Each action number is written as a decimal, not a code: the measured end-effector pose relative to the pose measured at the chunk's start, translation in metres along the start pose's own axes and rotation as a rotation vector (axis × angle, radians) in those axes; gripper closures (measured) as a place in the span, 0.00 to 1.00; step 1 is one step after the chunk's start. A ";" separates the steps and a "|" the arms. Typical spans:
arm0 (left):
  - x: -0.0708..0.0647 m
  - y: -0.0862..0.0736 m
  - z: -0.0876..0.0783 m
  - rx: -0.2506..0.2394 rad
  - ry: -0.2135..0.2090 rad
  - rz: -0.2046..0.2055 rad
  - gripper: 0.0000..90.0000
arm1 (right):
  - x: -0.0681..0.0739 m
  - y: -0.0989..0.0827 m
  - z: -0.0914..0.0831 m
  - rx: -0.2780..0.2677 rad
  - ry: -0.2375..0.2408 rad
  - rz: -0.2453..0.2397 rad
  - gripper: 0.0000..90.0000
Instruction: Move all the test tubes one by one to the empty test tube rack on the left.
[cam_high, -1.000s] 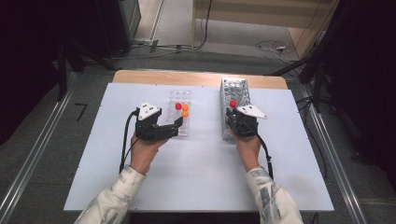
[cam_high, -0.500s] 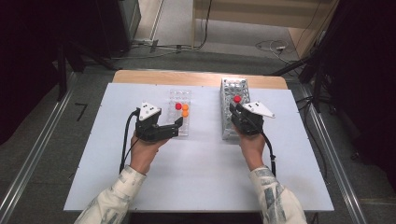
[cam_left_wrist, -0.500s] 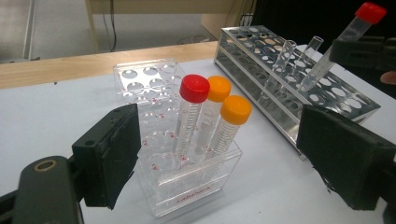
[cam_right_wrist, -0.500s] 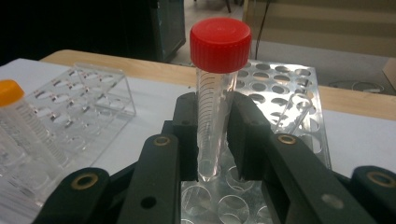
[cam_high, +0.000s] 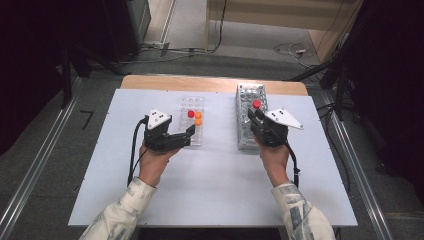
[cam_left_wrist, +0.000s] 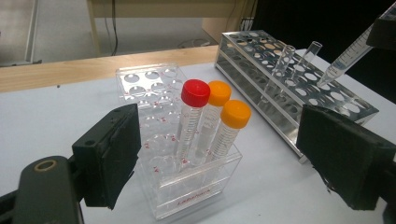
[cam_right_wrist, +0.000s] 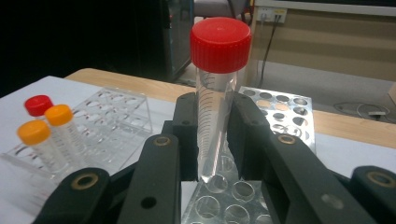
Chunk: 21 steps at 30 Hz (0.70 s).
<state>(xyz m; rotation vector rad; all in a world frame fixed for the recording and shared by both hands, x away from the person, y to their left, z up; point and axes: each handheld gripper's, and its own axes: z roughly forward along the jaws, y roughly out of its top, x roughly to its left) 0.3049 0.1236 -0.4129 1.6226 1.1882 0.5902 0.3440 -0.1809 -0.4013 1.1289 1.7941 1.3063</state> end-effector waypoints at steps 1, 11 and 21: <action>0.000 0.000 0.000 -0.002 0.000 0.000 0.16 | 0.001 0.000 -0.001 0.000 0.007 -0.001 0.79; -0.012 0.003 -0.003 0.011 -0.048 0.045 0.19 | 0.023 -0.001 -0.009 0.030 0.114 -0.027 0.79; -0.036 0.004 -0.007 0.020 -0.158 0.112 0.23 | 0.063 -0.026 -0.001 0.120 0.227 -0.106 0.79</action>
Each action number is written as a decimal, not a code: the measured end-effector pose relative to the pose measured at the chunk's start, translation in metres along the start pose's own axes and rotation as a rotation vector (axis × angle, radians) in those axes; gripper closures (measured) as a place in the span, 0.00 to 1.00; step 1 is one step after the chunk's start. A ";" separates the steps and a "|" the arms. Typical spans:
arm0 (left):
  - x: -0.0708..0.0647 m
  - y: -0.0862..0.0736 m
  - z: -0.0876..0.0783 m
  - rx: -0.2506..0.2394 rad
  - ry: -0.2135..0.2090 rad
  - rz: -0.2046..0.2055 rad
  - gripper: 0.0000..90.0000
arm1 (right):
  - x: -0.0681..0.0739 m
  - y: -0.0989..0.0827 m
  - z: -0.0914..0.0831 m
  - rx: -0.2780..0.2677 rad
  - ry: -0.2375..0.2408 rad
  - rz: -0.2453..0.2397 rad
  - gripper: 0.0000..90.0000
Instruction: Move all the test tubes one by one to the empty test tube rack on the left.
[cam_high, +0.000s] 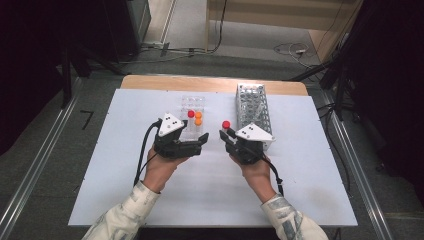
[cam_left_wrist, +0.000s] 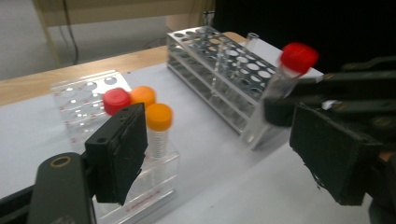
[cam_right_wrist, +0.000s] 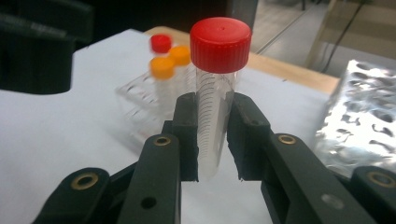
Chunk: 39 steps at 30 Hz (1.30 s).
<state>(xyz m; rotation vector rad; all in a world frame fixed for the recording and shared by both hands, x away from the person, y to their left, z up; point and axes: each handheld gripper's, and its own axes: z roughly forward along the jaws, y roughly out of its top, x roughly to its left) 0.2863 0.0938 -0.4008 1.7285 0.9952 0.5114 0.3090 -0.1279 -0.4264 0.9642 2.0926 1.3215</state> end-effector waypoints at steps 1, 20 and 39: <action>-0.002 0.000 0.000 -0.002 -0.014 0.006 0.25 | 0.004 -0.002 0.002 0.009 0.010 -0.003 0.79; -0.010 -0.005 0.003 0.019 -0.060 0.095 0.76 | 0.042 -0.008 0.015 0.041 0.112 -0.051 0.79; 0.003 0.006 -0.008 -0.012 -0.018 0.055 0.78 | 0.017 -0.013 -0.005 0.064 0.120 -0.033 0.29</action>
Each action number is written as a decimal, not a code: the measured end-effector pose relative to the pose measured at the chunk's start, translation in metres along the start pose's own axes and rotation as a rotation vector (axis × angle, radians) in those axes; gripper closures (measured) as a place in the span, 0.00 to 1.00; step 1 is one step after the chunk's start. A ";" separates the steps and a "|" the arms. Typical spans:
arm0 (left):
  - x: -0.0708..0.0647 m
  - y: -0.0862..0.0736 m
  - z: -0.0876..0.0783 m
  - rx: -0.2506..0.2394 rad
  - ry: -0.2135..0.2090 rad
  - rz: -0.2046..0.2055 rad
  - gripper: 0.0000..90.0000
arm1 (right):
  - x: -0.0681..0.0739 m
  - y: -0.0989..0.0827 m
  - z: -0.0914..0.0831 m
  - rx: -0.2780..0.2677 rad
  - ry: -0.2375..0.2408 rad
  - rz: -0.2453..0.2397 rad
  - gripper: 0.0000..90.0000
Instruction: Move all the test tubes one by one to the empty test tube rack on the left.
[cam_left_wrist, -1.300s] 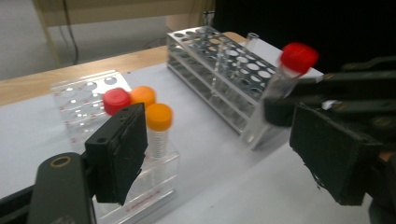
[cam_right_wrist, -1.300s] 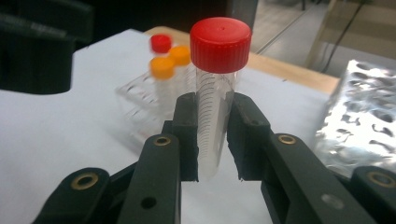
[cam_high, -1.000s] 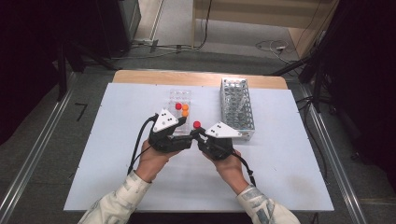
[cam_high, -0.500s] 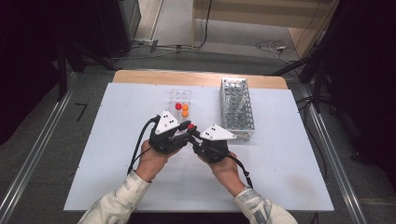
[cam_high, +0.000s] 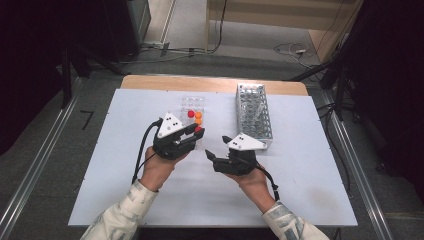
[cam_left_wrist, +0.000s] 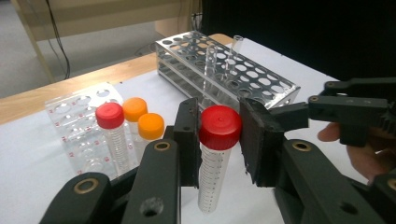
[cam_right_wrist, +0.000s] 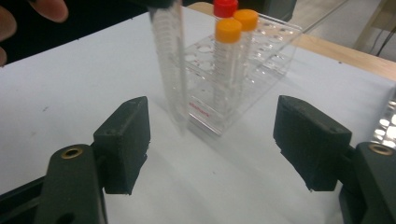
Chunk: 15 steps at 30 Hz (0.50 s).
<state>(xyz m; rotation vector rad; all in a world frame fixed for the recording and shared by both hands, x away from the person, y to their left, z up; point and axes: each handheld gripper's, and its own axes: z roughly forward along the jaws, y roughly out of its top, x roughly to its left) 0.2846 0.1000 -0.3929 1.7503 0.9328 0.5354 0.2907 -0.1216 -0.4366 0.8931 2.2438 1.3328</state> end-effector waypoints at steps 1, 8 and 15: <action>0.001 0.001 0.000 0.000 0.003 0.000 0.78 | -0.002 -0.002 -0.002 0.002 -0.004 0.006 0.28; 0.007 0.006 -0.001 -0.006 0.024 -0.002 0.78 | -0.015 -0.009 -0.012 0.015 -0.030 0.022 0.28; 0.021 0.014 -0.002 -0.009 0.058 -0.020 0.78 | -0.022 -0.010 -0.017 0.009 -0.046 0.038 0.28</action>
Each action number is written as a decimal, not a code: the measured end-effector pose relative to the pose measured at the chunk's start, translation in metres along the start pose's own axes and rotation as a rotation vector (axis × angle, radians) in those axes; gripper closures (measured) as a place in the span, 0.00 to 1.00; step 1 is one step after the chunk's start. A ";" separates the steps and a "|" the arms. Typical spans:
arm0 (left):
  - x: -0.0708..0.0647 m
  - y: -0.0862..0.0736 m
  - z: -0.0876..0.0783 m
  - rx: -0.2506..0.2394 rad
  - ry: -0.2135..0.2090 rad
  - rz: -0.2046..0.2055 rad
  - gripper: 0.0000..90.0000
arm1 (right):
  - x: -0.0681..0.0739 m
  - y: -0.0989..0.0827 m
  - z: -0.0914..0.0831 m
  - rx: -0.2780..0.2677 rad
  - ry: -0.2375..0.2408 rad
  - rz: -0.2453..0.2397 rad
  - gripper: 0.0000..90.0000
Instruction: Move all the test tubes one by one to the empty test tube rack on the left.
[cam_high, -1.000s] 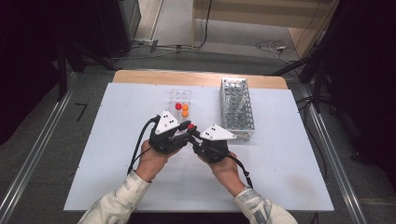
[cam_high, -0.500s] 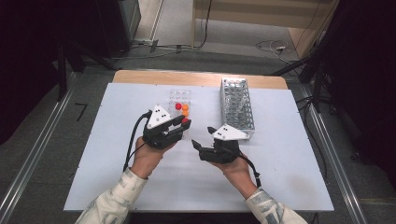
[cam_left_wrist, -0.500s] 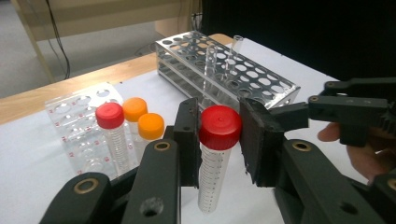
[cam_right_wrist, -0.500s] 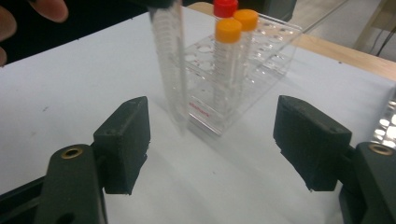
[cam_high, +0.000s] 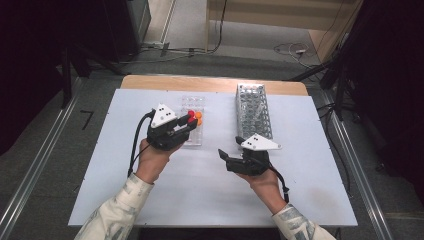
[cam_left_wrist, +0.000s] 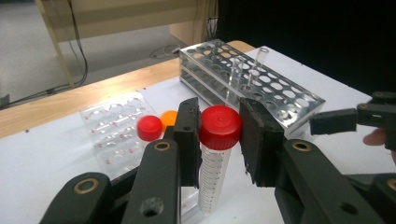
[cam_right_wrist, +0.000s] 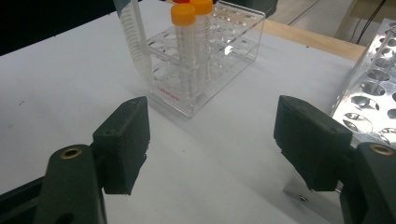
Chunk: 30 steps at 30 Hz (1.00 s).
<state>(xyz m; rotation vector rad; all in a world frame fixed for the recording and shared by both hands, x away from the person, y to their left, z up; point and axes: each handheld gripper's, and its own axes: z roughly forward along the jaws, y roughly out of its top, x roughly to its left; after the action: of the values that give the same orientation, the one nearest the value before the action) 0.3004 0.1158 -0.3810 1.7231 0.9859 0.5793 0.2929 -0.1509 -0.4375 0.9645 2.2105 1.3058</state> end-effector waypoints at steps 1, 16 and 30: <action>0.002 0.002 0.000 0.002 0.003 -0.003 0.78 | -0.001 0.000 0.000 0.002 0.000 0.000 0.28; 0.019 0.024 0.005 -0.029 0.051 -0.035 0.78 | -0.001 0.000 -0.001 0.000 -0.002 0.004 0.29; 0.021 0.015 0.023 -0.010 0.092 -0.039 0.78 | -0.003 0.001 -0.006 -0.013 -0.006 0.011 0.29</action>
<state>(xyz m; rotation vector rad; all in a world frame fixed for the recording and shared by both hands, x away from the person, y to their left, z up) 0.3353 0.1190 -0.3769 1.6774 1.0773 0.6416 0.2916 -0.1567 -0.4341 0.9767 2.1926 1.3183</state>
